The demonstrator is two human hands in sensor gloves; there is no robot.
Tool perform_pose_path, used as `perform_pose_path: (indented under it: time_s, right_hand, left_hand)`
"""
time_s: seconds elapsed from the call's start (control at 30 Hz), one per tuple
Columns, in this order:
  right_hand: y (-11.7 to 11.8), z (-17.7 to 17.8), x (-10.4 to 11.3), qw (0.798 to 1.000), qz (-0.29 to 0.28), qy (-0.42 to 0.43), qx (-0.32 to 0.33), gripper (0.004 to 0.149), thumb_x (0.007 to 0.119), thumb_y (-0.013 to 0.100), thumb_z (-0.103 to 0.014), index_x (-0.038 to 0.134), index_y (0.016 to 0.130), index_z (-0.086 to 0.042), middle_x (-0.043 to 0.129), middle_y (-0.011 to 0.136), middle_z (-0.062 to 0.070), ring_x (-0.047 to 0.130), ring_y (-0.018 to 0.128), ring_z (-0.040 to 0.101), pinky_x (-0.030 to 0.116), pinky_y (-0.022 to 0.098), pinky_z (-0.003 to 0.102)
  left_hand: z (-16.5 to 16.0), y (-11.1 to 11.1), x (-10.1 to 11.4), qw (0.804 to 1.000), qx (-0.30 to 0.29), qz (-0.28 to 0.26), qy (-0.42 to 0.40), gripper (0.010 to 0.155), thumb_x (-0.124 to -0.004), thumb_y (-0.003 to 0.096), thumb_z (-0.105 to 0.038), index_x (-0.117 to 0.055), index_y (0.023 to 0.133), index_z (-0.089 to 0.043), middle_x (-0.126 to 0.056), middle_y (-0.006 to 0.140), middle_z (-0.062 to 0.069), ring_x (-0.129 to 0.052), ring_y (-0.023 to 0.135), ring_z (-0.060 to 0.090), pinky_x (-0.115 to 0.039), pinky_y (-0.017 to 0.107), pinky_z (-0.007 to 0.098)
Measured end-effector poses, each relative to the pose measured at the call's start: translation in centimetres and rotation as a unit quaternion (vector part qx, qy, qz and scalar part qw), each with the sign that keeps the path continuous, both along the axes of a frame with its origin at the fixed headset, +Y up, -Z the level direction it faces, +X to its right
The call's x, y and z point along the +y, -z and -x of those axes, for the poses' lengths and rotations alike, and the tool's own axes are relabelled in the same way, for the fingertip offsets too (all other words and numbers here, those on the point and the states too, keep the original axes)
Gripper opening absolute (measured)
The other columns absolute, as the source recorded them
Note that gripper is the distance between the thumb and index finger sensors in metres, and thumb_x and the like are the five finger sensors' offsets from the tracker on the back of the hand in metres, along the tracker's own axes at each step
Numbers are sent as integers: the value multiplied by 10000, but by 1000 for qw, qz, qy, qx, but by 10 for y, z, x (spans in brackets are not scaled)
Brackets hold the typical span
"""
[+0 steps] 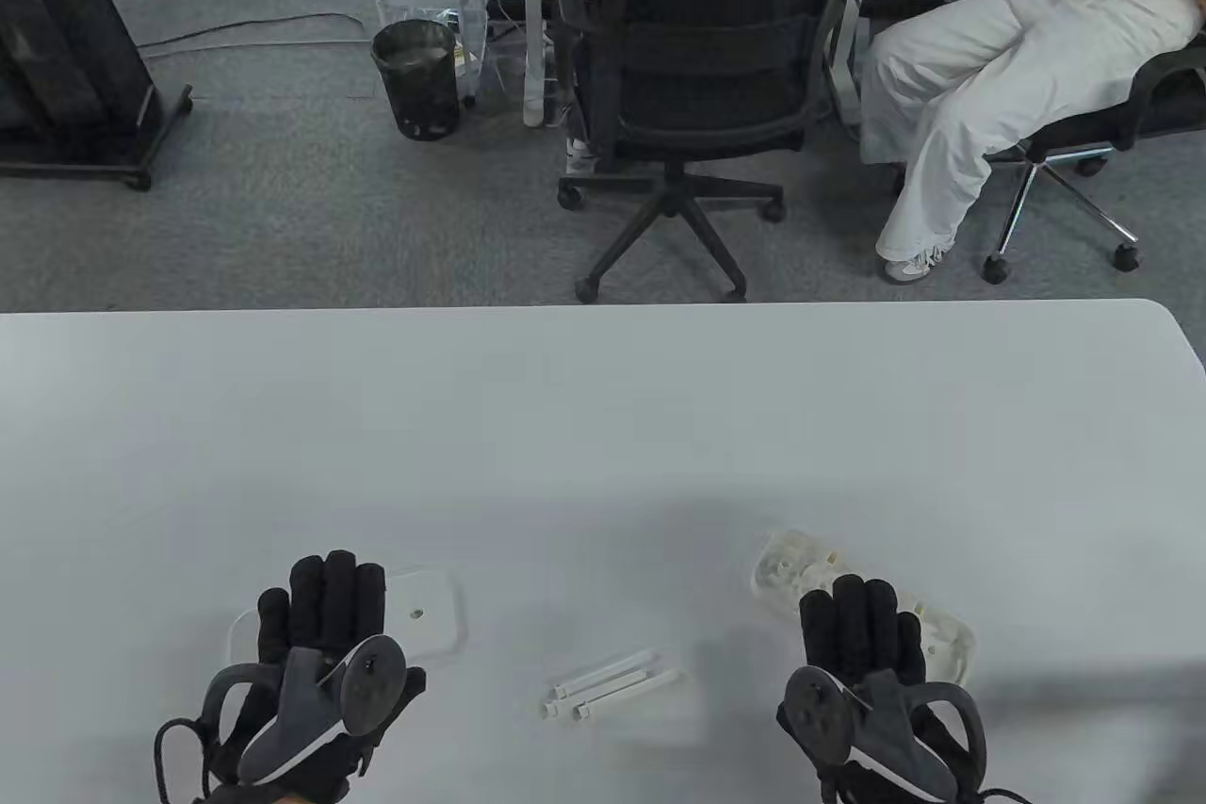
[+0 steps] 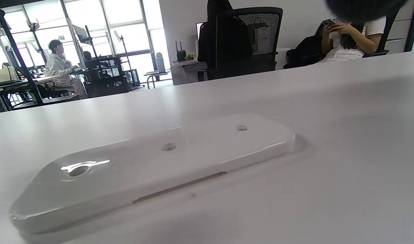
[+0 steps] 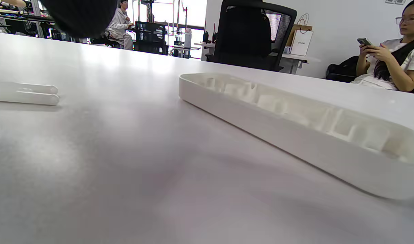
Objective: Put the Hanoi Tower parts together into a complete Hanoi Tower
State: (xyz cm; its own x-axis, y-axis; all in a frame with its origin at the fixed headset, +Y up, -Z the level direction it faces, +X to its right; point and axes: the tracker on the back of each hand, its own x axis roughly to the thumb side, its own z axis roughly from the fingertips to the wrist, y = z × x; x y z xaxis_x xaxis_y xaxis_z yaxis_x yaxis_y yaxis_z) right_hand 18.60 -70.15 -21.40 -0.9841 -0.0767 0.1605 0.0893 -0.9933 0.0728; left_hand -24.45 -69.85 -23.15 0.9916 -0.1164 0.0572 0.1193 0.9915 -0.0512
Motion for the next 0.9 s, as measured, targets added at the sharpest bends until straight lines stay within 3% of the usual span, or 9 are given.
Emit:
perform_pose_path:
  time_s: [0.57,0.9]
  right_hand:
    - [2,-1,-6,1000,19,7,11,1022,717,375,-509,-43,940,-127,-60,1049,239,-20,944,523,194,701,662]
    - [21,-43,32,1000,11,8,-24,1052,755,361,-520,-10,957,-114,8,1078,244,34,970,528,225,714,665]
  left_hand:
    - [2,6,-12,1000,-4,18,-5,1003,-667,395,-662,-195,1115,-145,-135,1169,177,-153,1086,486,-211,735,638]
    - [2,8,-18,999,-8,30,-11,1002,-667,395,-661,-197,1114,-146,-138,1169,177,-157,1086,485,-215,735,639]
